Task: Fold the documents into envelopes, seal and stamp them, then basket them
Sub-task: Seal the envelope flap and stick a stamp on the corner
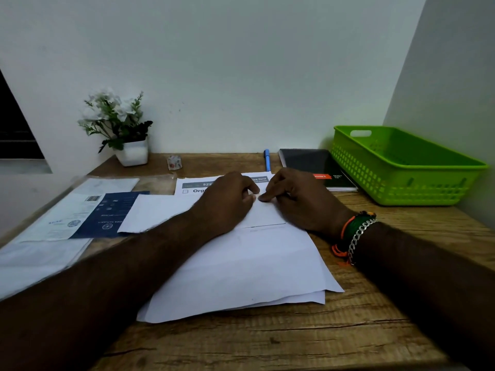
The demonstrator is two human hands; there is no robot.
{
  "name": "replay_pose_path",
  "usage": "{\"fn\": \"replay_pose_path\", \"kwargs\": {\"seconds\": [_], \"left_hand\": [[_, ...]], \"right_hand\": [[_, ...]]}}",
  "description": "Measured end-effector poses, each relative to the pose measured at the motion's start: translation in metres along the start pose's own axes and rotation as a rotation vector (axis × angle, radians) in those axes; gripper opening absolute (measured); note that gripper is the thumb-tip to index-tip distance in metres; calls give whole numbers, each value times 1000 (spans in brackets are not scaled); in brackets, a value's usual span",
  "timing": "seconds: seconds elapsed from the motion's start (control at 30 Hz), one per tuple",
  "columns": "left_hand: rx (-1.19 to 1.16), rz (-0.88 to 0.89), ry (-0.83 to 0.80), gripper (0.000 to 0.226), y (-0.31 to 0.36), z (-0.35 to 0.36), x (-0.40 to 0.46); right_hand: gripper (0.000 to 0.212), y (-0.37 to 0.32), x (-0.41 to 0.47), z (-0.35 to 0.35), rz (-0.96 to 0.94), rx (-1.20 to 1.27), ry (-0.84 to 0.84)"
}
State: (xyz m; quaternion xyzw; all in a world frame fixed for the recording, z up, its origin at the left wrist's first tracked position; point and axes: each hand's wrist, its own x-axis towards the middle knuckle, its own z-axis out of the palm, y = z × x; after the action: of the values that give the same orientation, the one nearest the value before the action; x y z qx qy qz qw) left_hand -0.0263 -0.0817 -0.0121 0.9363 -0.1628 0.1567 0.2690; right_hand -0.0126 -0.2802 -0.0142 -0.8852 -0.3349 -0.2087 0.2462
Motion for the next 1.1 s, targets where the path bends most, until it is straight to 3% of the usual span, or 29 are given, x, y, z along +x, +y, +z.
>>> {"fn": "replay_pose_path", "kwargs": {"seconds": [0.2,0.37,0.53,0.8,0.93,1.1], "left_hand": [[-5,-10,5,20,1,1,0],[-1,-17,2,21,1,0,0],[27,0,-4,22,2,-1,-2],[106,34,-45,26,8,-4,-6],[223,35,-130,34,9,-6,-10],[231,28,-150,36,9,-7,-10]], "right_hand": [[37,0,0,-2,-20,84,56],[46,4,-2,-5,145,182,141],[47,-1,1,-4,105,-25,-28],[17,-34,3,-1,-121,-645,-83],[24,-34,3,-5,-156,-649,-135],[25,-26,-2,-8,-165,-485,-63]]}}
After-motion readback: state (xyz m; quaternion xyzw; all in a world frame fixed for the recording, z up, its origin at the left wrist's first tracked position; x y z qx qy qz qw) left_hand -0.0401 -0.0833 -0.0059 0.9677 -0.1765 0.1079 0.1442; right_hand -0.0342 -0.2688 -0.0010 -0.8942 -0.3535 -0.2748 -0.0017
